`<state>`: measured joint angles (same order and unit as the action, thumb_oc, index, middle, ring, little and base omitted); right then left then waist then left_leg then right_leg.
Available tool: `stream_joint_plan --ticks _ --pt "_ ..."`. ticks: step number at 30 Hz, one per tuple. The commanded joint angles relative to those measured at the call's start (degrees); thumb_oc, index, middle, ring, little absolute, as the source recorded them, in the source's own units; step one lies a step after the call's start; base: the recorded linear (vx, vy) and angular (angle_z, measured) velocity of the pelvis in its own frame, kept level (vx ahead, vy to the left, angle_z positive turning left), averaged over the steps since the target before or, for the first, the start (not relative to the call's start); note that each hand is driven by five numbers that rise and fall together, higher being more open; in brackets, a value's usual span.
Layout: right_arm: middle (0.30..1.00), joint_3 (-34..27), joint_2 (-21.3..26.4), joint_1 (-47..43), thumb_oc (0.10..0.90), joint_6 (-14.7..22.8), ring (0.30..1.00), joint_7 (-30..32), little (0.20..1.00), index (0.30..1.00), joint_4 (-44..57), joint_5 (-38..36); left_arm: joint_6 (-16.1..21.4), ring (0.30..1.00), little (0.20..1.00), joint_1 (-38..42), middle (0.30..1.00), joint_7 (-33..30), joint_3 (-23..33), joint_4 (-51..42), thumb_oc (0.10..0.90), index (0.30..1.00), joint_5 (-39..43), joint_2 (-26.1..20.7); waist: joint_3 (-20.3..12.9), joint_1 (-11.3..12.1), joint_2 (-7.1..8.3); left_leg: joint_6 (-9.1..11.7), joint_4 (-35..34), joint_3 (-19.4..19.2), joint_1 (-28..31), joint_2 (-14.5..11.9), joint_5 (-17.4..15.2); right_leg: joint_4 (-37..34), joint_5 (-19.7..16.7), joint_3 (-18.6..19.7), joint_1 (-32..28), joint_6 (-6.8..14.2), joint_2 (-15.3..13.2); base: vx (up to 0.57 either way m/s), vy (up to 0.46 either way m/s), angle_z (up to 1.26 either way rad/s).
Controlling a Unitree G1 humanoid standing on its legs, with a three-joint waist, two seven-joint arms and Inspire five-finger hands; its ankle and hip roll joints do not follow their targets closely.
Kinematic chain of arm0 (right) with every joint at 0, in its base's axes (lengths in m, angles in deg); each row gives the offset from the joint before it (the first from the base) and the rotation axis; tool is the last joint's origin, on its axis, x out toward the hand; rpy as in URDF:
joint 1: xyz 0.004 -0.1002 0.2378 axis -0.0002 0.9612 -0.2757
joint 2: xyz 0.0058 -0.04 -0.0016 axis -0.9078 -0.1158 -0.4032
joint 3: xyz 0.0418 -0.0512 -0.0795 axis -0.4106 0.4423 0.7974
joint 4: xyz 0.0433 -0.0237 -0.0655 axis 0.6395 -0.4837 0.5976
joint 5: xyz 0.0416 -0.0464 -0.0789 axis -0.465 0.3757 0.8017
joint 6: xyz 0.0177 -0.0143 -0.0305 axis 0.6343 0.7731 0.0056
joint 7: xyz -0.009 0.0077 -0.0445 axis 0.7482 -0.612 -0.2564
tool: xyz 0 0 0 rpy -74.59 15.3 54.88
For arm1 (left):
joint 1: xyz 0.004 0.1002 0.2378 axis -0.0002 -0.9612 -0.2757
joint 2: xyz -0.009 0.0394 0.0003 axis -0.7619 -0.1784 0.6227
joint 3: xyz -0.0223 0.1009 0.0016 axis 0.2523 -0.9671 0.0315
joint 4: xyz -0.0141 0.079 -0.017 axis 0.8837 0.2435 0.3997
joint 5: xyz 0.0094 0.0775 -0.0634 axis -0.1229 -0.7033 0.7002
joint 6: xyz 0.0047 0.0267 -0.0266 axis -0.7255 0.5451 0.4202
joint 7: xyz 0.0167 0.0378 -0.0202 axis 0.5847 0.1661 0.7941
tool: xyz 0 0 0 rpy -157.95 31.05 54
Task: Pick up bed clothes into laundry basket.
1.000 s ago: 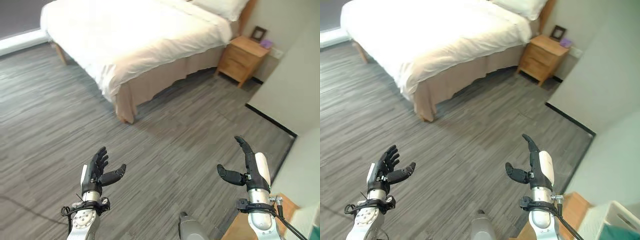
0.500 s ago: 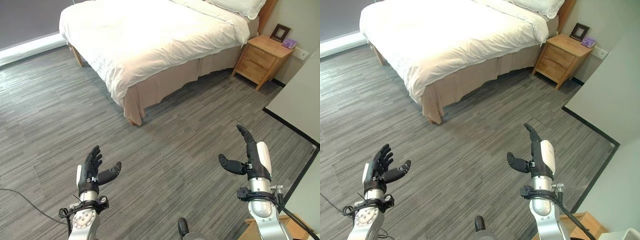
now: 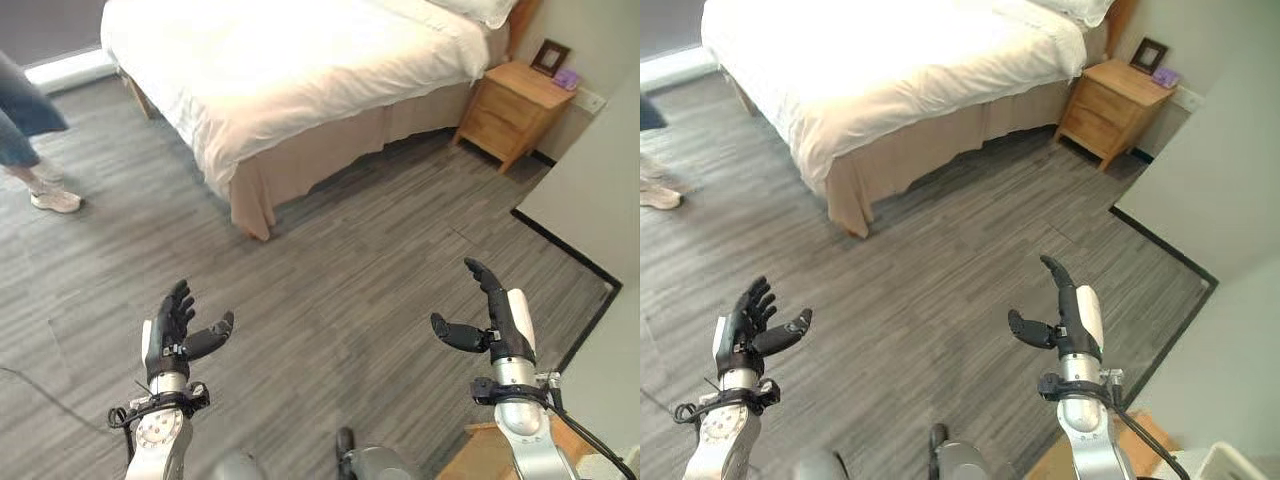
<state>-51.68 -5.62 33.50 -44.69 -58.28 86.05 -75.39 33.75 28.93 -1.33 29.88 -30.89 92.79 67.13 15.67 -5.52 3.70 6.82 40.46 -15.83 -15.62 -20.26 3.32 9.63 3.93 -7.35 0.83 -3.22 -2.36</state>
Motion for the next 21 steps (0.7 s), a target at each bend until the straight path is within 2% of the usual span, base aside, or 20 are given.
stream_joint_plan --ticks 1,2,3,4,5,6,8,9,11,12,13,15,16,17,18,19,21 --pt "0.900 -0.7 3.1 -3.5 0.800 4.1 0.900 1.9 0.900 0.900 8.0 0.1 4.3 0.900 0.900 -0.4 0.900 0.9 2.5 -6.7 0.800 0.900 1.8 -1.6 -0.4 0.2 -0.58 1.3 -9.8 -2.3 2.2 0.6 3.7 -6.8 6.8 2.0 -12.6 2.0 -1.7 0.16 0.042 -0.21" --pt "0.900 -0.8 3.2 -3.4 0.800 4.0 0.900 1.8 0.900 0.900 8.1 0.5 4.2 0.900 0.900 -0.9 0.900 0.8 2.5 -6.9 0.800 0.900 1.1 -1.5 -0.5 0.3 -1.46 1.2 -17.6 -3.2 2.1 1.8 3.9 -6.9 7.3 1.8 -12.9 2.6 -1.2 0.33 0.114 -0.23" --pt "0.900 -0.8 3.2 -3.3 0.800 3.8 0.900 1.8 0.900 0.900 8.0 0.7 3.9 0.900 0.900 -1.5 0.900 0.5 2.5 -6.9 0.800 0.900 0.5 -1.1 -0.7 0.6 -2.47 1.6 -31.6 -4.9 3.7 4.6 7.3 -7.2 8.1 1.3 -14.1 3.8 -1.0 0.36 0.118 -0.03" --pt "0.900 -0.8 3.3 -3.3 0.800 3.7 0.900 1.9 0.900 0.900 8.0 0.6 3.8 0.900 0.900 -1.6 0.900 0.3 2.5 -6.8 0.800 0.900 0.3 -0.8 -0.9 0.8 -2.56 2.2 -35.4 -4.8 3.8 5.3 7.1 -7.4 9.0 1.3 -15.1 4.1 -0.9 0.29 0.087 0.17" --pt "0.900 -0.8 3.3 -3.3 0.800 3.7 0.900 1.9 0.900 0.900 7.9 0.6 3.8 0.900 0.900 -1.6 0.900 0.3 2.5 -6.8 0.800 0.900 0.3 -0.8 -0.9 0.7 -2.47 2.2 -36.1 -4.8 4.2 5.7 7.4 -7.3 9.1 1.2 -15.2 4.2 -1.1 0.18 0.036 0.26" --pt "0.900 -0.9 3.4 -3.4 0.800 3.7 0.900 2.1 0.900 0.900 7.9 0.7 3.9 0.900 0.900 -1.5 0.900 0.2 2.4 -6.8 0.800 0.900 0.1 -0.5 -1.1 0.7 -2.71 2.1 -39.8 -5.2 4.3 6.3 7.8 -7.5 9.8 0.7 -16.2 4.5 -1.2 0.17 0.042 0.17" --pt "0.900 -1.0 3.5 -3.2 0.800 3.7 0.900 2.1 0.900 0.900 8.0 0.7 4.0 0.900 0.900 -1.6 0.900 0.1 2.4 -6.8 0.800 0.900 -0.1 -0.5 -1.1 0.6 -3.15 1.6 -42.0 -7.0 3.7 6.0 8.8 -7.5 10.0 0.1 -16.8 4.7 -0.8 0.23 0.061 0.14" --pt "0.900 -1.0 3.7 -3.0 0.800 3.6 0.900 1.8 0.900 0.900 8.2 0.8 3.9 0.900 0.900 -1.8 0.900 0.3 2.3 -6.9 0.800 0.900 -0.2 -0.2 -2.0 0.6 -3.28 1.8 -43.6 -7.9 3.8 6.7 8.3 -7.9 11.0 0.4 -18.8 5.4 -0.9 0.36 0.080 0.17" --pt "0.900 -0.3 4.0 -3.1 0.800 3.3 0.900 1.2 0.900 0.900 8.5 1.2 3.9 0.900 0.900 -2.8 0.900 0.3 2.6 -7.2 0.800 0.900 -0.4 -0.1 -2.9 1.1 -3.22 2.1 -43.5 -8.0 3.8 6.9 9.3 -8.9 11.6 1.4 -20.5 5.9 -1.4 0.44 0.096 -0.02" --pt "0.900 0.2 4.0 -3.5 0.800 3.3 0.900 0.9 0.900 0.900 8.4 1.3 3.9 0.900 0.900 -3.2 0.900 0.4 2.8 -7.2 0.800 0.900 -0.4 -0.1 -3.3 1.7 -3.62 1.7 -43.4 -8.0 3.3 6.1 10.8 -9.6 11.3 2.0 -20.9 5.8 -1.1 0.36 0.124 -0.13" --pt "0.900 0.8 4.4 -4.2 0.800 3.3 0.900 0.6 0.900 0.900 8.1 1.6 3.9 0.900 0.900 -3.6 0.900 0.6 2.9 -7.2 0.800 0.900 -0.3 -0.3 -4.0 2.0 -3.59 1.4 -44.3 -8.3 3.5 6.1 10.7 -9.9 11.3 2.3 -21.1 6.1 -1.3 0.36 0.151 -0.35" --pt "0.900 2.7 5.5 -7.2 0.800 3.1 0.900 0.3 0.900 0.900 7.4 2.3 3.7 0.900 0.900 -3.7 0.900 0.8 2.6 -6.9 0.800 0.900 -0.8 -1.0 -5.2 3.3 -2.80 1.3 -44.8 -6.9 3.6 6.7 11.5 -9.8 11.6 3.0 -21.0 7.0 -2.1 0.49 0.203 -0.56" --pt "0.900 4.8 6.5 -11.1 0.800 3.1 0.900 0.1 0.900 0.900 6.3 3.1 3.7 0.900 0.900 -3.0 0.900 0.3 2.7 -6.5 0.800 0.900 -1.9 -2.5 -6.2 4.6 -1.09 0.6 -44.1 -6.7 4.2 7.1 11.5 -9.2 11.0 3.3 -20.9 8.1 -3.6 0.43 0.174 -0.42" --pt "0.900 4.9 6.4 -11.2 0.800 3.2 0.900 0.2 0.900 0.900 6.2 3.1 3.7 0.900 0.900 -3.0 0.900 0.3 2.8 -6.5 0.800 0.900 -1.9 -2.5 -6.2 4.7 -0.97 0.6 -44.1 -6.8 4.3 7.2 11.5 -9.1 11.1 3.3 -20.9 8.2 -3.7 0.44 0.166 -0.43" --pt "0.900 5.5 6.8 -12.7 0.800 3.1 0.900 -0.1 0.900 0.900 5.8 3.3 3.6 0.900 0.900 -2.6 0.900 0.4 2.7 -6.3 0.800 0.900 -2.4 -3.4 -6.7 5.4 0.25 0.0 -43.1 -6.8 4.4 7.5 10.7 -7.7 10.1 3.3 -20.5 9.1 -4.9 0.29 0.109 -0.29" --pt "0.900 6.5 7.0 -14.6 0.800 3.1 0.900 -0.2 0.900 0.900 5.7 3.4 3.5 0.900 0.900 -1.9 0.900 0.4 2.3 -5.8 0.800 0.900 -2.7 -4.4 -7.1 5.9 1.42 -0.9 -42.5 -6.9 4.8 8.1 9.7 -5.9 8.4 3.0 -19.9 10.0 -5.8 0.43 0.192 -0.23" --pt "0.900 8.3 7.3 -18.2 0.800 3.2 0.900 -0.4 0.900 0.900 4.9 3.3 3.1 0.900 0.900 -0.5 0.900 0.7 1.3 -4.7 0.800 0.900 -3.6 -6.2 -7.7 6.7 3.27 -3.1 -42.7 -7.2 7.1 10.6 7.0 2.4 0.9 2.4 -17.1 12.7 -8.0 0.45 0.304 0.00"
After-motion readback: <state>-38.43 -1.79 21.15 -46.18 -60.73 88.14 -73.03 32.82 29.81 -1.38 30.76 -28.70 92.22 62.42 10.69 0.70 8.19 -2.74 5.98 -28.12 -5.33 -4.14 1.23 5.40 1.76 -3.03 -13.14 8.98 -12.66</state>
